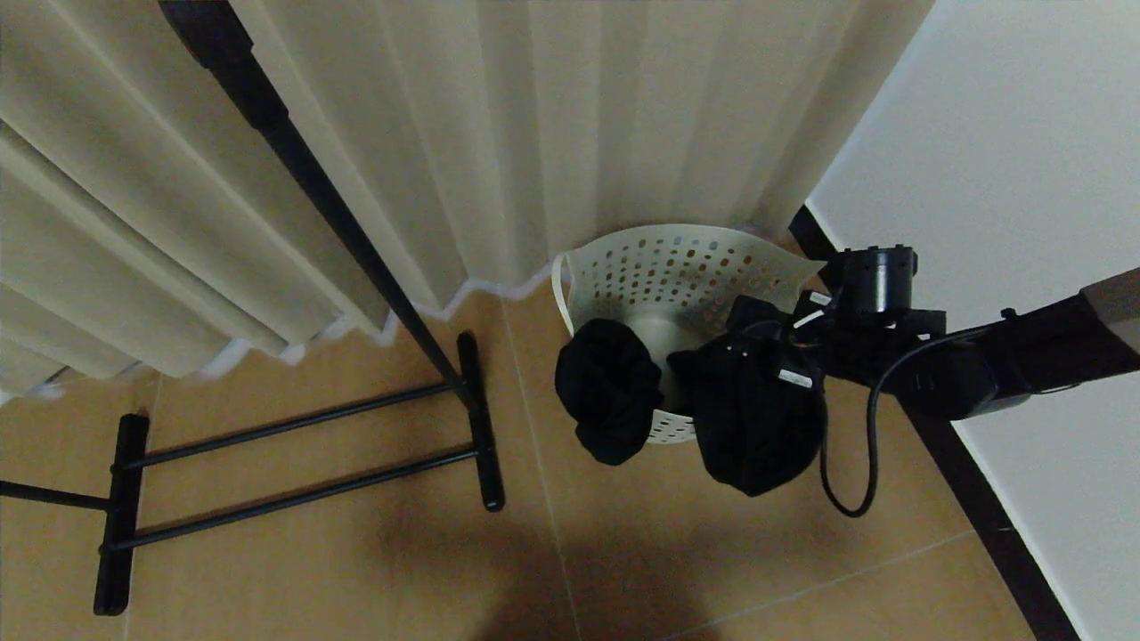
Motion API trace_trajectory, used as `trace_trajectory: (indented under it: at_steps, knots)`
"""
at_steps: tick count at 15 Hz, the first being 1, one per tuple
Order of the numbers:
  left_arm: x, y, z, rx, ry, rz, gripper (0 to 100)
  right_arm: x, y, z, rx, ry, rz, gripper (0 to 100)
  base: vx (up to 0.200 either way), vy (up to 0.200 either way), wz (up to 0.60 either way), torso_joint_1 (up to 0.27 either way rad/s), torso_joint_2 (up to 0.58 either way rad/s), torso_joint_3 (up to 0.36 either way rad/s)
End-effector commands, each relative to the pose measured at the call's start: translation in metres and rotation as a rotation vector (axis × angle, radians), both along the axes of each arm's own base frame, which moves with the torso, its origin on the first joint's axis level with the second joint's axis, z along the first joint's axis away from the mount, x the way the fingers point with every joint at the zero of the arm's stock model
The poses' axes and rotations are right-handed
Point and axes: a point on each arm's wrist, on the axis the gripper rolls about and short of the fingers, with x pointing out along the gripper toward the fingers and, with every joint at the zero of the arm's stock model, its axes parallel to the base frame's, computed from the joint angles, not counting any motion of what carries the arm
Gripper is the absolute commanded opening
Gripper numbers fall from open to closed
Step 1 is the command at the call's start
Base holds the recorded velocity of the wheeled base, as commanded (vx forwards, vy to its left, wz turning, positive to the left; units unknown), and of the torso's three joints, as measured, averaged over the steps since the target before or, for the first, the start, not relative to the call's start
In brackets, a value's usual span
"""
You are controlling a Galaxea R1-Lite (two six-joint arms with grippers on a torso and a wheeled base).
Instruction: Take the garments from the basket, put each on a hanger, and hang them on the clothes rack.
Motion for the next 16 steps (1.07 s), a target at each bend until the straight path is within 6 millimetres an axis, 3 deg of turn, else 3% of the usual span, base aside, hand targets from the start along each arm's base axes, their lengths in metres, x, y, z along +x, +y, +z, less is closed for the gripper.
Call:
trace_trajectory:
  at_steps: [1, 5, 7, 9, 12, 16]
  knots:
    - [0.0, 0.0, 0.0, 0.0, 0.001, 0.0, 100, -0.034, -0.007, 0.04, 0.033, -0.076, -0.002, 0, 0.0, 0.0, 0.0, 0.0, 0.0, 0.0]
    - [0.0, 0.0, 0.0, 0.0, 0.001, 0.0, 100, -0.102, 0.001, 0.07, 0.221, -0.116, -0.004, 0, 0.0, 0.0, 0.0, 0.0, 0.0, 0.0]
    - [0.0, 0.0, 0.0, 0.006, 0.003, 0.0, 100, -0.14, 0.005, 0.085, 0.251, -0.163, 0.011, 0, 0.0, 0.0, 0.0, 0.0, 0.0, 0.0]
    - [0.0, 0.0, 0.0, 0.009, 0.002, 0.0, 100, -0.166, 0.009, 0.102, 0.271, -0.218, 0.047, 0, 0.0, 0.0, 0.0, 0.0, 0.0, 0.0]
    - [0.0, 0.0, 0.0, 0.009, 0.002, 0.0, 100, -0.191, 0.012, 0.125, 0.296, -0.309, 0.047, 0, 0.0, 0.0, 0.0, 0.0, 0.0, 0.0]
    - [0.0, 0.0, 0.0, 0.017, 0.002, -0.002, 100, -0.211, 0.008, 0.132, 0.316, -0.351, 0.043, 0, 0.0, 0.0, 0.0, 0.0, 0.0, 0.0]
